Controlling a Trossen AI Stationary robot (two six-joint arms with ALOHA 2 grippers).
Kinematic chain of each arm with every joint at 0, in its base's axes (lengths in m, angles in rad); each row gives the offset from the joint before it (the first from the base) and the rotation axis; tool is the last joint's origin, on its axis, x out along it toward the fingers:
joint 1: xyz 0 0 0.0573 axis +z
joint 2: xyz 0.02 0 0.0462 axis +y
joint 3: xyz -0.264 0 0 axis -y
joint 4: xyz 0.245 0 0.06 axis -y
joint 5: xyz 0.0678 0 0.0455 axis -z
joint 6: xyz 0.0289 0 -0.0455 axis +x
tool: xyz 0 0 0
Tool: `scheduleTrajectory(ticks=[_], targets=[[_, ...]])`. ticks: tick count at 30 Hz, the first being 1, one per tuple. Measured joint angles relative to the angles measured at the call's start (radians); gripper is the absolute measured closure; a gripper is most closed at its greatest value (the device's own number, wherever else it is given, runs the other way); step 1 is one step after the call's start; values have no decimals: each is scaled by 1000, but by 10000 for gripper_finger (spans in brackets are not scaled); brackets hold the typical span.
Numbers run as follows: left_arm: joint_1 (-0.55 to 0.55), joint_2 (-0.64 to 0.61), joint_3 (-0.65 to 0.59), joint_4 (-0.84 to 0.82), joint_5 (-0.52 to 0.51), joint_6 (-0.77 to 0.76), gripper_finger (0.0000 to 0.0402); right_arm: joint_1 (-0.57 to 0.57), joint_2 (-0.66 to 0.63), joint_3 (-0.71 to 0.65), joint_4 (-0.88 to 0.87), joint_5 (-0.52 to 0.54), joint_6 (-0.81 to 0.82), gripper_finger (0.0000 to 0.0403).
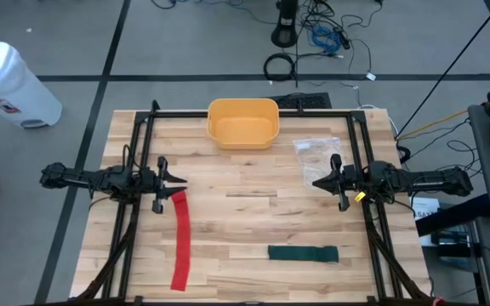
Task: Roll bandage
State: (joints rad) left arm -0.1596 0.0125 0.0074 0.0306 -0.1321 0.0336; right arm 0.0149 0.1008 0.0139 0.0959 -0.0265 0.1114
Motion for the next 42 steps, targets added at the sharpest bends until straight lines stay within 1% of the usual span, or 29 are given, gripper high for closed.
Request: scheduleTrajectory(ticks=[18, 21, 25, 28, 39, 42], targets=[[0, 0, -1, 9, -3, 0, 300, 0, 0, 0, 0, 0, 0, 403], [0, 0, -1, 12, -28, 0, 300, 0, 0, 0, 0, 0, 0, 403], [0, 0, -1, 17, -86, 4, 300, 0, 0, 0, 0, 0, 0, 403], [0, 0, -1, 18, -101, 7, 300, 0, 0, 0, 0, 0, 0, 403], [0, 0, 0, 18, -101, -1, 300, 0, 0, 0, 0, 0, 0, 403], [0, 0, 0, 13, -56, -1, 310, 0, 0, 0, 0, 0, 0, 403]])
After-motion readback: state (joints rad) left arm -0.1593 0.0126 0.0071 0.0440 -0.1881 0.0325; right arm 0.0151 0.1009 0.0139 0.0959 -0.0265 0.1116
